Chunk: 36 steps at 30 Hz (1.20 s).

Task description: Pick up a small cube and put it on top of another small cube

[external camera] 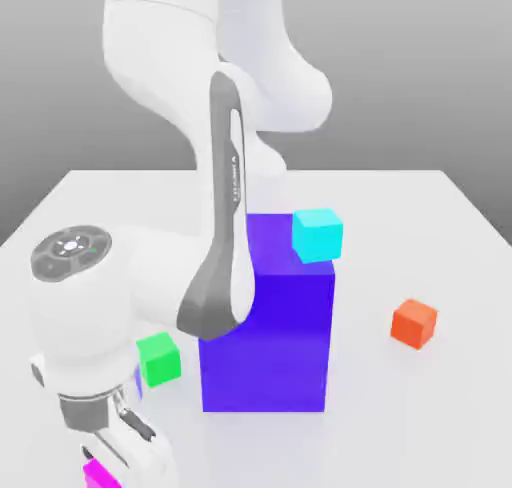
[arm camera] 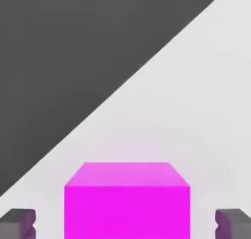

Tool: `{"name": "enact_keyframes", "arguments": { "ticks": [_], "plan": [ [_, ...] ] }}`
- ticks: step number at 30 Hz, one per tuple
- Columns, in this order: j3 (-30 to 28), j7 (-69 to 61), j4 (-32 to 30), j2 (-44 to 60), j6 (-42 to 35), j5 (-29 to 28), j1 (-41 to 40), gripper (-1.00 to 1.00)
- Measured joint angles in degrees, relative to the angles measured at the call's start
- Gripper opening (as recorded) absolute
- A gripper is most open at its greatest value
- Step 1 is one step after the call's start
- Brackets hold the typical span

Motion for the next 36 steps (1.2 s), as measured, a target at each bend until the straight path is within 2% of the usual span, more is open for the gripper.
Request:
{"name": "enact_keyframes", "arguments": {
  "ticks": [4, 9, 17, 25, 29, 33, 34, 36],
  "plan": [
    [0.1, 0.0, 0.1, 0.5, 0.4, 0.0, -0.1, -1.00],
    [-0.9, 1.2, -2.5, -8.4, -5.9, -0.9, 0.6, -1.00],
    [-3.3, 10.5, -18.5, -24.5, -5.9, -0.6, -0.4, -1.00],
    [-3.6, 25.1, -35.1, -40.6, -5.3, -7.1, -5.2, -1.00],
    [-3.6, 26.6, -36.9, -36.4, 0.6, -7.4, -5.8, -1.00],
    [-3.6, 24.7, -36.6, -28.4, 8.4, -4.5, -4.9, -1.00],
    [-3.3, 24.1, -36.6, -27.0, 9.7, -3.7, -5.0, 1.00],
    [-3.3, 24.1, -36.6, -27.0, 9.7, -3.7, -5.0, 1.00]
  ]
}}
